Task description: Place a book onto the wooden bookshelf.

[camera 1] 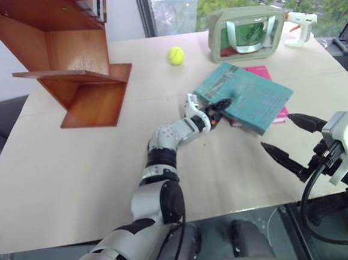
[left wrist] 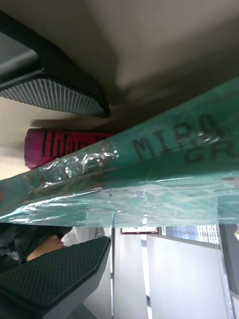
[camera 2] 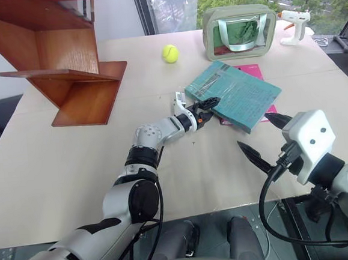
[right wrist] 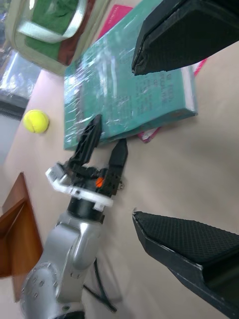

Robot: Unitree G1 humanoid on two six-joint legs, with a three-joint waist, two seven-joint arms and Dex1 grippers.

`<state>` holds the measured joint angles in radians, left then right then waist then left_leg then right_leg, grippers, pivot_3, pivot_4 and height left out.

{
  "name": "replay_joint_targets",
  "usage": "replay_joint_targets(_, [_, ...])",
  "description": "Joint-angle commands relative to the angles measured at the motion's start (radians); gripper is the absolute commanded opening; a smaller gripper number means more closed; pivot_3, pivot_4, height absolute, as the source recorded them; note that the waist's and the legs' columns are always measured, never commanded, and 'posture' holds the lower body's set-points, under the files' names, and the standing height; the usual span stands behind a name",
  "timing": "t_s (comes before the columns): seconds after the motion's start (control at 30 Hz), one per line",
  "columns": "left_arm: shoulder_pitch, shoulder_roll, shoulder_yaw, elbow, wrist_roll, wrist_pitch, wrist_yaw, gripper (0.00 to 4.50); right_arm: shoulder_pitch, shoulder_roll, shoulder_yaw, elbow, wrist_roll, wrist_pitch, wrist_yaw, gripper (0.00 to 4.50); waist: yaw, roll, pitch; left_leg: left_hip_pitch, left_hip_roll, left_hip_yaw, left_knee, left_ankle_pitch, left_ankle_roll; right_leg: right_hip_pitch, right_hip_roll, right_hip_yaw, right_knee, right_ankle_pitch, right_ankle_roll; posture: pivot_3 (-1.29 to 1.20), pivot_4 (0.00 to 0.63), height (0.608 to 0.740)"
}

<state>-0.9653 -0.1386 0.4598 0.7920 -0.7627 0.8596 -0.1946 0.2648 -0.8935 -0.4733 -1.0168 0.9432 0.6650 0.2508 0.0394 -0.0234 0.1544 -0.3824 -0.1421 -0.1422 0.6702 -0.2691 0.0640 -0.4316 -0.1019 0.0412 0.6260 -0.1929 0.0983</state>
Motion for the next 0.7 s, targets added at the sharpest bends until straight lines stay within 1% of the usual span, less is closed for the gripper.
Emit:
replay_joint_targets(0.03, [-0.029, -0.115, -0.001, -0.008, -0.022, -0.061, 0.044, 4.00, -0.022, -0.029, -0.009, -0.030, 0.054, -0.050, 0.003, 4.50, 0.001, 0.000, 0.000, 0.000, 0.000, 0.000, 0.000, 0.000, 0.000, 0.000, 0.000, 0.000, 0.000, 0.000, 0.000, 0.00, 0.150, 0.740])
replay_joint_targets(0.3, [-0.077, -0.123, -0.014, 0.059, -0.049, -0.096, 0.024, 4.00, -0.045, -0.068, -0.003, -0.030, 0.075, -0.056, 0.001, 4.50, 0.003, 0.000, 0.000, 0.000, -0.001, 0.000, 0.000, 0.000, 0.000, 0.001, -0.001, 0.000, 0.000, 0.000, 0.000, 0.00, 0.150, 0.740])
replay_joint_targets(0.7, [-0.117, -0.131, -0.005, 0.106, -0.061, -0.122, 0.020, 4.00, -0.103, -0.058, 0.024, -0.017, 0.066, -0.038, 0.003, 4.50, 0.004, 0.000, 0.000, 0.000, -0.001, 0.000, 0.000, 0.000, 0.000, 0.000, -0.001, 0.000, 0.000, 0.000, 0.000, 0.00, 0.150, 0.740])
